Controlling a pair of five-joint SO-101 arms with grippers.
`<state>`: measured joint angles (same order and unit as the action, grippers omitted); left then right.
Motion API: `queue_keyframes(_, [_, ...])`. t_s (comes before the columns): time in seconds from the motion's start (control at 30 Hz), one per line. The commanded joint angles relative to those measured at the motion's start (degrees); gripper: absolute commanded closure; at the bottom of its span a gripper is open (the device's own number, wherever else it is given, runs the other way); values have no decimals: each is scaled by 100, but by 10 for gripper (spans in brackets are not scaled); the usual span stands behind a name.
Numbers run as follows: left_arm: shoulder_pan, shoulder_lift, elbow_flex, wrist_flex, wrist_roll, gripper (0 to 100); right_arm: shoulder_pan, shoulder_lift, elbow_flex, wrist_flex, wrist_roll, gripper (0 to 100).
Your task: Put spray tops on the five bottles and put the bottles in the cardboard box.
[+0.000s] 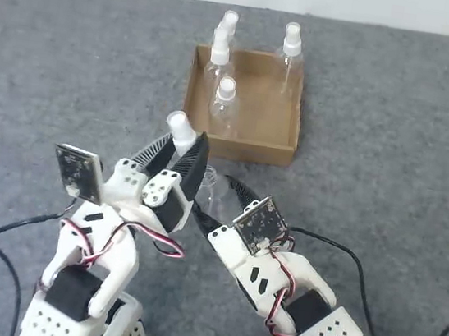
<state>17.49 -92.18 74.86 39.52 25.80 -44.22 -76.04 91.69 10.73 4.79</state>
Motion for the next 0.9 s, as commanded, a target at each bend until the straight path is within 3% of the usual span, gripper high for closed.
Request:
queue_keyframes(0.0, [35,-53,-57,35,-79,982,-13,-189,-53,-180,97,991])
queue_keyframes(0.17, [18,-62,-66,281,-308,876,-13,-189,-44,-171,97,991])
queue_keyframes(0.57, [-246,-62,-224,765,-352,766,-13,-189,-44,-171,97,991])
queue_keyframes(0.7, [-246,-62,-488,941,-325,773,-13,-189,-44,-171,97,991])
queue_keyframes(0.87, [-211,-62,-602,923,-360,897,-13,-189,-44,-171,97,991])
